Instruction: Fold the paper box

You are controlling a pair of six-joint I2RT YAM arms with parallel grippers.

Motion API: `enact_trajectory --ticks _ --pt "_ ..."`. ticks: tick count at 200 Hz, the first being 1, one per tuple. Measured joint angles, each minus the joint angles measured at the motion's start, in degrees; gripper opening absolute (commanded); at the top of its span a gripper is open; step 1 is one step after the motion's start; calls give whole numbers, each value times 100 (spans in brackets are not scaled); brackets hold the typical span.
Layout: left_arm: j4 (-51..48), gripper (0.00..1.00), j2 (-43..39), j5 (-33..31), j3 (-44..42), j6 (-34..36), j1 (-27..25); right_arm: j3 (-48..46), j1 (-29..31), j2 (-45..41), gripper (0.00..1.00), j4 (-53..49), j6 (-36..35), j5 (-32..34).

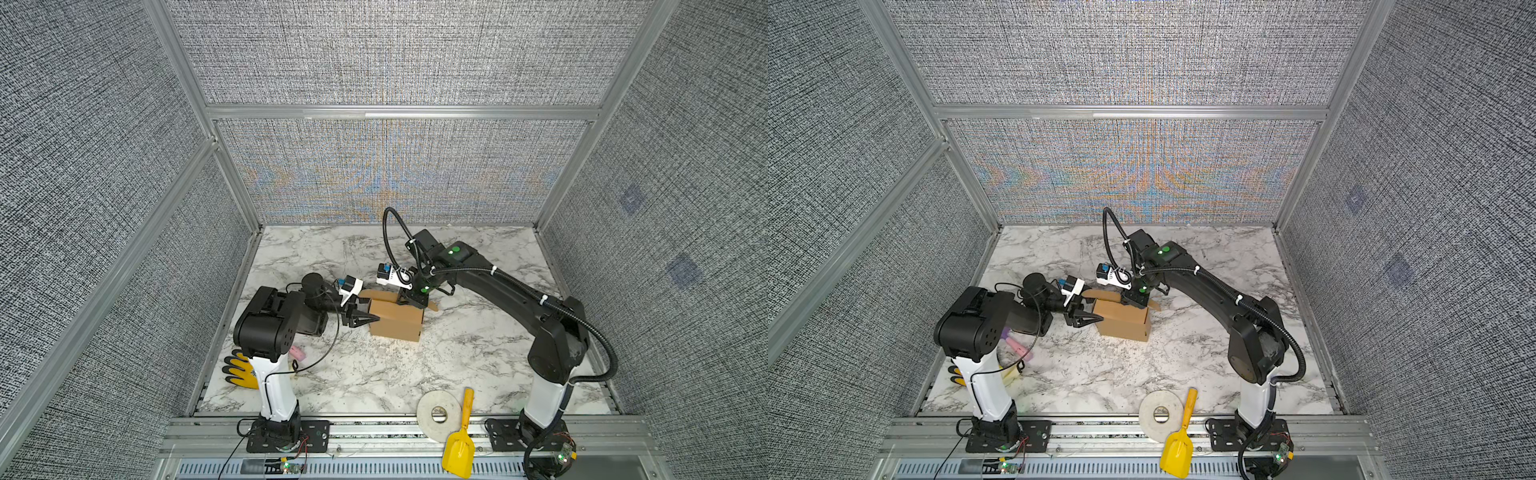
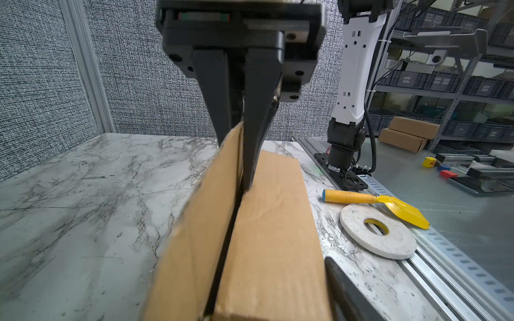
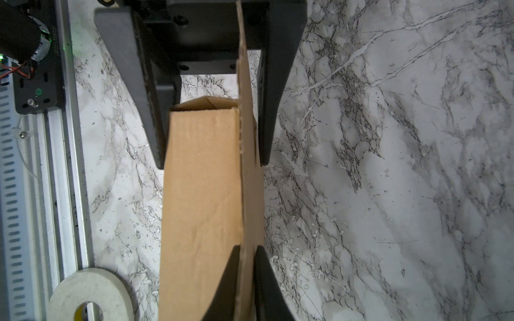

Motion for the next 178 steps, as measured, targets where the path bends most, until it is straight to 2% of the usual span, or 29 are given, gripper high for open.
enact_trajectory --ticks 58,79,96,117,126,143,178 --pt "-363 77 -280 -35 11 -55 289 136 17 107 8 -39 -61 282" --pt "-944 77 -619 -61 -9 278 446 153 17 116 8 -44 -81 319" --pt "-2050 78 -1036 -227 39 990 518 155 17 116 7 -48 -83 337" --pt "-4474 80 -1626 -562 514 2758 511 155 24 116 7 -46 -83 341" --pt "-5261 80 -1843 -702 651 3254 507 155 31 114 7 -46 -83 352" --pt "-6457 80 -2249 -1121 765 3783 496 155 46 90 7 -61 -83 361" --pt "-8255 84 -3032 -2247 1027 4450 470 144 50 31 7 -57 -76 358"
